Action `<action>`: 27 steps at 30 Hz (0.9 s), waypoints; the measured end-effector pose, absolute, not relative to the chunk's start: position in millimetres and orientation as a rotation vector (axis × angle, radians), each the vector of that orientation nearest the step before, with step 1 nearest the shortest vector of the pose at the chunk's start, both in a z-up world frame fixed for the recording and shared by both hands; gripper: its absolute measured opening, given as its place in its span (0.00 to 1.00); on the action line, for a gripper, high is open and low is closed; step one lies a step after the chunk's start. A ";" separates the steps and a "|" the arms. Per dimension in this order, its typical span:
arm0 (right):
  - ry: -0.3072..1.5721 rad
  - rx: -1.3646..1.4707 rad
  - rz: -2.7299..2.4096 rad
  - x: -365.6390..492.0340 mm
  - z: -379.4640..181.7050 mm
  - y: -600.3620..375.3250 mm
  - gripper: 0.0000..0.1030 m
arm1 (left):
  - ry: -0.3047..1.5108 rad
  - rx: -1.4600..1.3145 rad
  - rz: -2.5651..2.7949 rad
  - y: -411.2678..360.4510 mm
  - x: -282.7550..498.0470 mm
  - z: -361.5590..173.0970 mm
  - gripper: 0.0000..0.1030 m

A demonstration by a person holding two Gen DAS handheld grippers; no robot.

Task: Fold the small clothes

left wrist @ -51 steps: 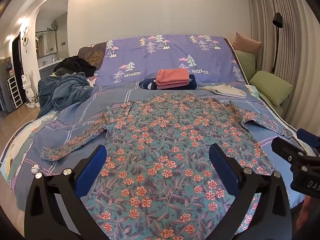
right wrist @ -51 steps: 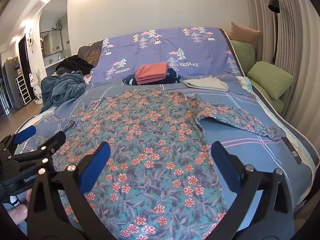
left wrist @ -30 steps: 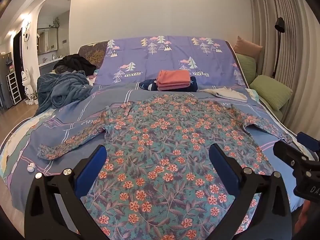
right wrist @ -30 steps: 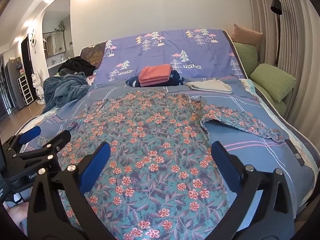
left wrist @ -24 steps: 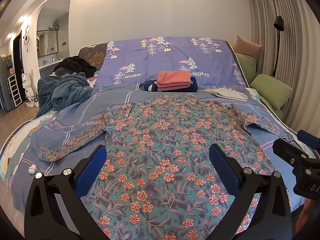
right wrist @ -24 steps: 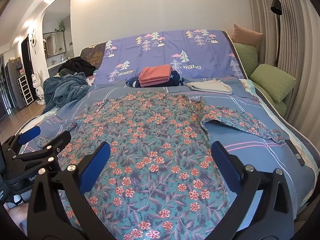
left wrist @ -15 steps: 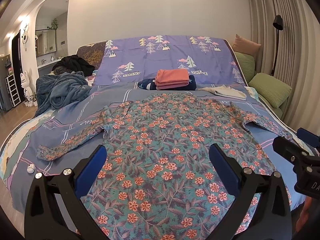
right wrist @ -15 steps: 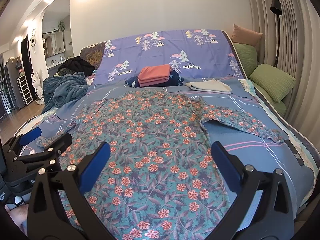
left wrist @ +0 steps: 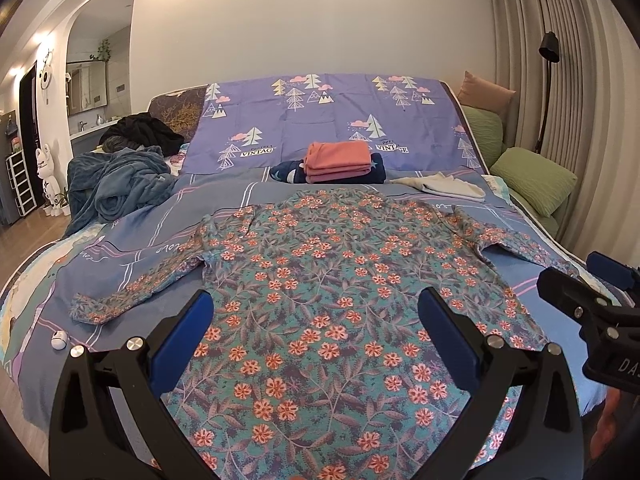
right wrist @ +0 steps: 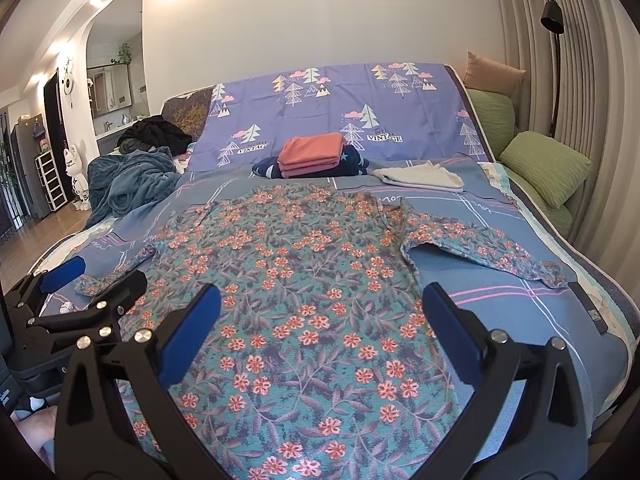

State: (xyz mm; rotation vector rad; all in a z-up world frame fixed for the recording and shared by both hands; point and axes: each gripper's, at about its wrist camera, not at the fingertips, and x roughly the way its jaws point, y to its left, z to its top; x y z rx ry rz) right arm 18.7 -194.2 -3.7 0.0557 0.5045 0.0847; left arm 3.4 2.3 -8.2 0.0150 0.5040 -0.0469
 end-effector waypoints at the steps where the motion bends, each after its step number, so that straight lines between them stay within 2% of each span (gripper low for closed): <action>1: 0.505 0.056 0.086 18.8 -3.6 -194.2 0.98 | 0.504 0.011 -0.048 3.2 2.9 -7.8 0.99; 27: 0.507 0.057 0.104 21.2 -6.0 -185.0 0.98 | 0.511 0.009 -0.071 1.7 8.9 -7.7 0.99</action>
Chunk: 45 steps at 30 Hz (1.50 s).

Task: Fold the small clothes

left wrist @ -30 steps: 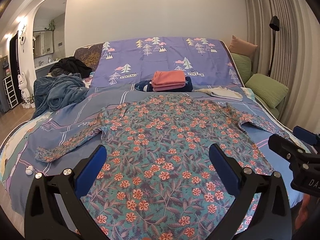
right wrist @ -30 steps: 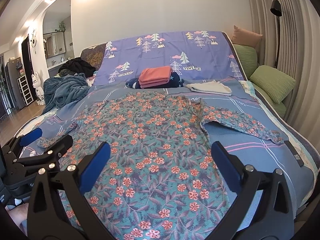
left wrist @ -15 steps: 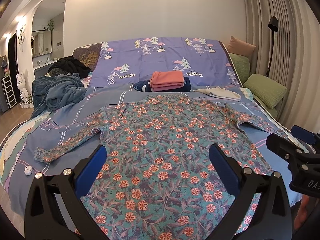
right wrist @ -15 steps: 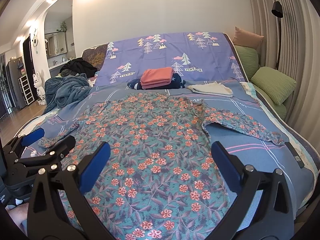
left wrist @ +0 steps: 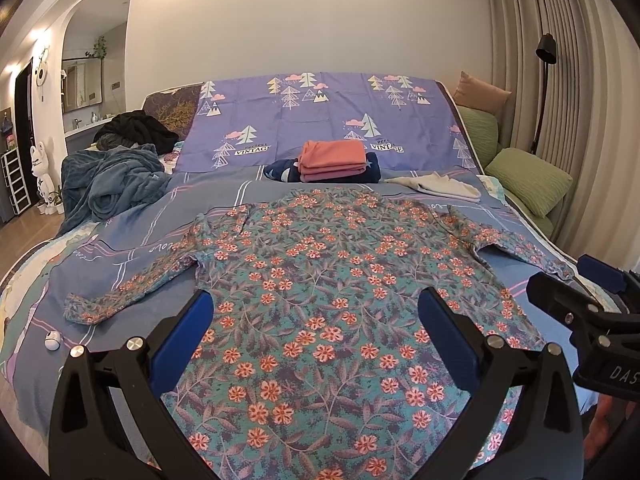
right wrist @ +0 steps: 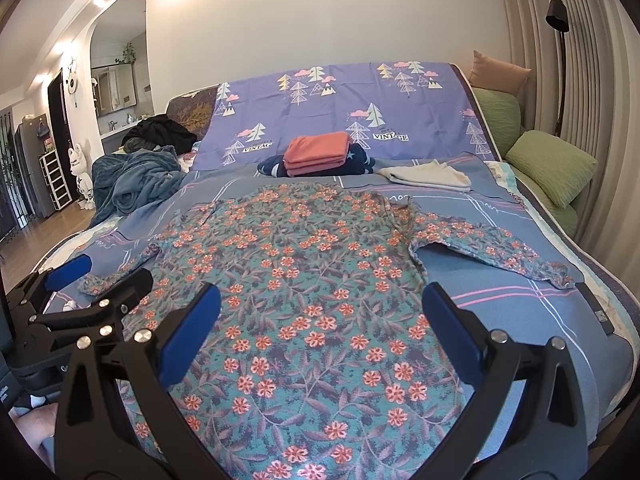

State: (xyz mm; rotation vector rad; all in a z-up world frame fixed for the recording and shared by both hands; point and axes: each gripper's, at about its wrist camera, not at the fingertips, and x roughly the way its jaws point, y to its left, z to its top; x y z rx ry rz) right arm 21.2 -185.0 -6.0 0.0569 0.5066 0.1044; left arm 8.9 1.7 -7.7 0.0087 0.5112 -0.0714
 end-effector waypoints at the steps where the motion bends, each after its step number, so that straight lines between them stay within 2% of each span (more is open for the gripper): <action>1: 0.506 0.058 0.106 21.7 -6.7 -185.9 0.98 | 0.512 0.008 -0.070 1.7 9.0 -7.8 0.99; 15: 0.500 0.070 0.124 29.3 -13.5 -188.2 0.98 | 0.515 -0.006 -0.085 7.8 16.3 -12.2 0.99; 21: 0.479 0.076 0.129 32.3 -15.4 -189.1 0.98 | 0.509 -0.070 -0.079 34.6 23.3 -14.5 0.99; 27: 0.482 0.076 0.135 41.8 -20.1 -187.8 0.98 | 0.536 -0.193 0.034 108.2 41.2 -29.9 0.99; 33: 0.489 0.080 0.143 54.2 -27.6 -186.1 0.98 | 0.566 -0.433 0.187 227.6 55.1 -61.4 0.99; 36: 0.500 0.082 0.151 61.7 -33.5 -184.4 0.98 | 0.579 -0.637 0.247 297.4 58.8 -85.7 0.98; 41: 0.506 0.084 0.159 69.6 -40.7 -181.2 0.98 | 0.602 -0.856 0.321 375.8 69.5 -120.8 0.80; 45: 0.518 0.087 0.161 77.2 -46.5 -179.6 0.98 | 0.630 -0.978 0.365 412.1 87.0 -146.1 0.74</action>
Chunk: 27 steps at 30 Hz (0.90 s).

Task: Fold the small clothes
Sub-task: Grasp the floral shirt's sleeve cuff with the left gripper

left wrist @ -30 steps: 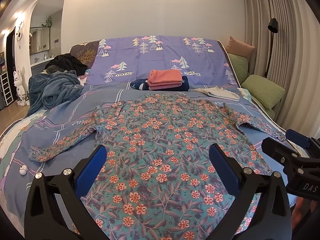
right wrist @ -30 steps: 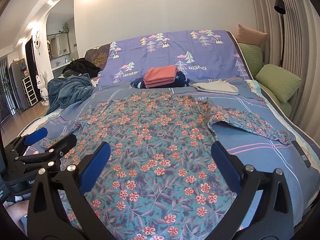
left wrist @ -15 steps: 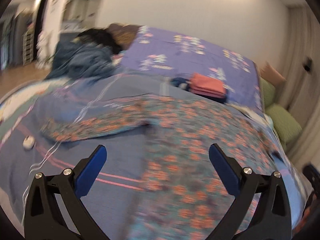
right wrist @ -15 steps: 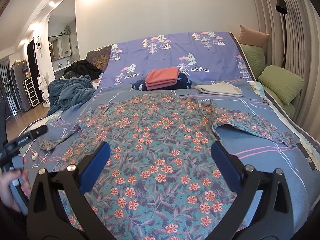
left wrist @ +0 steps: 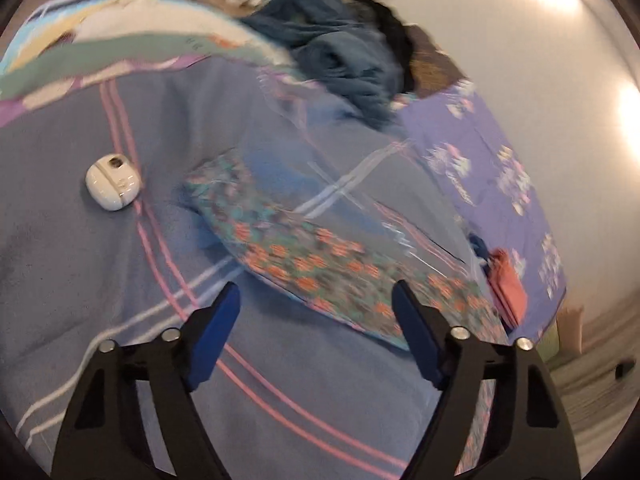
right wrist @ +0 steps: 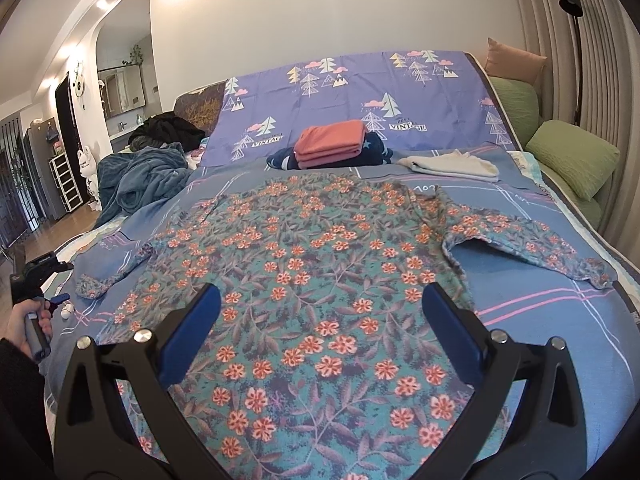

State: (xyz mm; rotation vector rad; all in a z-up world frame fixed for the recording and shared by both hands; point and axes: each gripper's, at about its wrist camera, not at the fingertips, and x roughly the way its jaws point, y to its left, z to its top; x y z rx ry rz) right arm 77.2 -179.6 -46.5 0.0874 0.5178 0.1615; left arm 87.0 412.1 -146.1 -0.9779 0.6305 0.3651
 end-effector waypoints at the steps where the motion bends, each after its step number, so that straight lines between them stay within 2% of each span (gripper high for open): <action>1: 0.521 0.087 0.162 79.0 -48.4 -179.5 0.98 | 0.627 -1.008 0.363 416.3 89.2 -151.0 0.73; 9: 0.530 0.102 0.156 87.1 -55.9 -184.6 0.98 | 0.651 -1.100 0.450 444.4 105.2 -189.3 0.71; 22: 0.533 0.113 0.157 90.3 -58.2 -188.7 0.98 | 0.535 -1.298 0.474 475.3 113.1 -229.7 0.26; 24: 0.533 0.115 0.159 90.0 -58.1 -188.7 0.98 | 0.540 -1.304 0.473 478.7 116.7 -232.1 0.24; 26: 0.532 0.115 0.161 88.9 -57.7 -188.7 0.98 | 0.540 -1.301 0.480 482.3 120.0 -233.3 0.05; 27: 0.530 0.116 0.162 88.1 -57.1 -188.9 0.98 | 0.537 -1.298 0.479 483.7 121.6 -232.2 0.03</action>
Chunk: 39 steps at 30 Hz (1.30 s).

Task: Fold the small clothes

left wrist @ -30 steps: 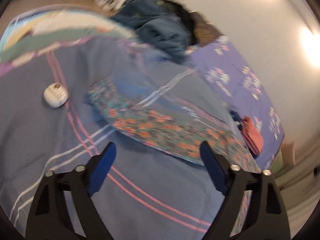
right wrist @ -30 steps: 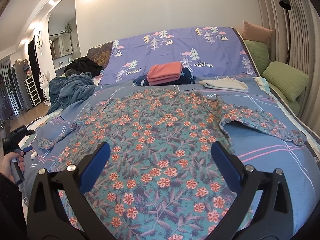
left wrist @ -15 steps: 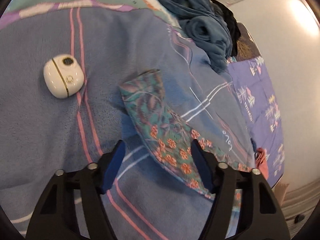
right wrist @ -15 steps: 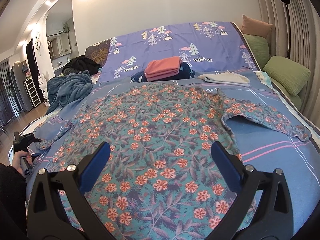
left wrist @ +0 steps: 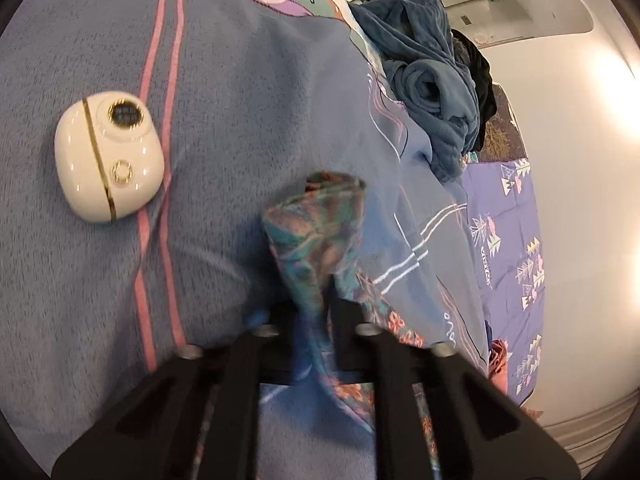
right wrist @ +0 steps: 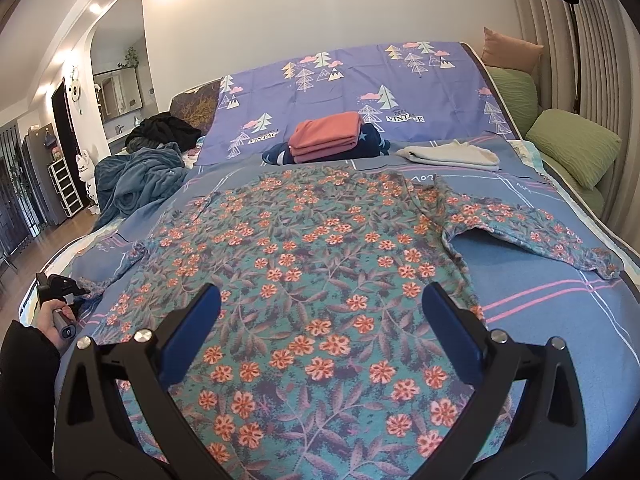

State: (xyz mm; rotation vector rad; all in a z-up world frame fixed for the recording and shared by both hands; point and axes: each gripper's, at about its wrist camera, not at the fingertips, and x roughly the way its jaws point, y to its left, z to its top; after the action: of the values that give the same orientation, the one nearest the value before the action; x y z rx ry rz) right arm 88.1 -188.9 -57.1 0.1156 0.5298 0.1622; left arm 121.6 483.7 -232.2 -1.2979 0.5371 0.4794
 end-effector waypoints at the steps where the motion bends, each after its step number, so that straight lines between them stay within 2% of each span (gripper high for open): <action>1: 0.528 0.116 0.162 87.0 -56.5 -188.9 0.98 | 0.528 -1.287 0.476 484.0 122.2 -228.8 0.02; 11: 0.528 0.186 0.187 81.1 -51.7 -198.0 0.98 | 0.459 -1.053 0.322 447.8 150.7 -131.6 0.02; 21: 0.680 0.640 0.608 132.9 -48.3 -235.1 0.98 | 0.435 -0.933 -0.006 339.9 212.1 -45.7 0.02; 31: 0.868 0.947 0.868 254.0 -30.2 -241.9 0.98 | 0.525 -0.923 -0.275 204.4 277.6 -20.6 0.02; 36: 0.988 0.899 0.977 328.2 -50.8 -208.8 0.98 | 0.545 -0.895 -0.374 129.3 296.2 -20.7 0.02; 39: 1.052 0.960 1.014 364.9 -75.7 -199.0 0.98 | 0.587 -0.866 -0.423 78.3 307.7 -40.9 0.02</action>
State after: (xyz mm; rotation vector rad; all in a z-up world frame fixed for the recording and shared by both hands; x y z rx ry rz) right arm 364.9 -199.0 -75.7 0.9598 1.0523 1.0136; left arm 307.7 78.3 -40.9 -0.8659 0.5866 -0.4227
